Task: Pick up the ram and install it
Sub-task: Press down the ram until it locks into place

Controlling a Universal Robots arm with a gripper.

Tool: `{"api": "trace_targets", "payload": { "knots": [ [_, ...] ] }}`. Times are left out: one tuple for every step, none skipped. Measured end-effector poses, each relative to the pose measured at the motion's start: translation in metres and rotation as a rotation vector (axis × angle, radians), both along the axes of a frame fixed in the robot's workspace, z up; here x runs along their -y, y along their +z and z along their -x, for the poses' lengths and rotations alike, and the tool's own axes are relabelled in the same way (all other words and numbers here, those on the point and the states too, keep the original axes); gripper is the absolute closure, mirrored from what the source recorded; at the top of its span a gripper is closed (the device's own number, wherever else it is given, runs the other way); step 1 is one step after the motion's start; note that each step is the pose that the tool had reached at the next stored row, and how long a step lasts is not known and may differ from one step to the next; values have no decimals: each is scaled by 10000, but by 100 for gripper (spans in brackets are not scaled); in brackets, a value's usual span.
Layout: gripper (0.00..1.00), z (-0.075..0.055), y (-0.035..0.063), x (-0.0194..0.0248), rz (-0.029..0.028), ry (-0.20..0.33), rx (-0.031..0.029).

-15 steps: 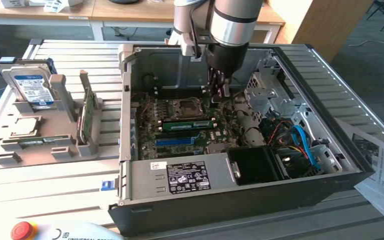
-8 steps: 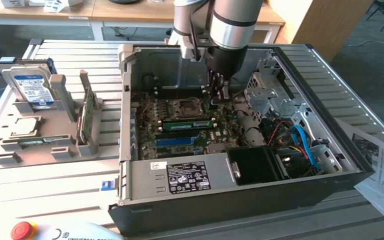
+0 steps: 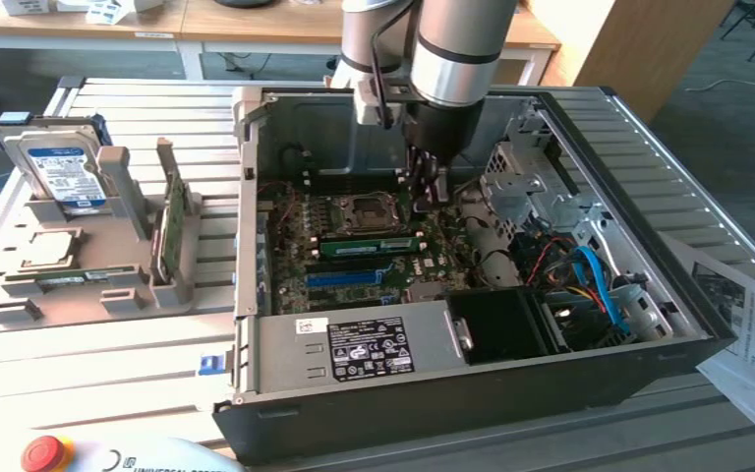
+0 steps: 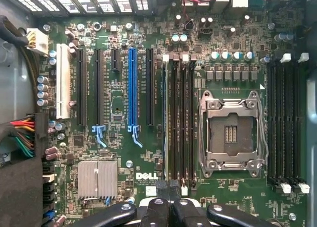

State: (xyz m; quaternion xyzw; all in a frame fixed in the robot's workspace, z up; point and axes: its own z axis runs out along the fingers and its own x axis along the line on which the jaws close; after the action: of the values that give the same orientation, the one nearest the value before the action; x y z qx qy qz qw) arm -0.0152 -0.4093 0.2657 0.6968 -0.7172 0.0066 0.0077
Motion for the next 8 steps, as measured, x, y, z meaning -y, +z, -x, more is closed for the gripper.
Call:
{"api": "trace_targets", "payload": {
  "knots": [
    [89,-1,-8,0,-1,-1,0],
    [89,-6,-16,0,0,0,0],
    [89,-13,-21,0,1,1,0],
    [89,-21,-25,0,0,1,1],
    [89,-31,-29,0,0,1,0],
    [89,-40,-33,0,0,2,0],
    [89,-49,-38,0,0,1,0],
    [89,-61,-41,1,0,1,0]
  ]
}}
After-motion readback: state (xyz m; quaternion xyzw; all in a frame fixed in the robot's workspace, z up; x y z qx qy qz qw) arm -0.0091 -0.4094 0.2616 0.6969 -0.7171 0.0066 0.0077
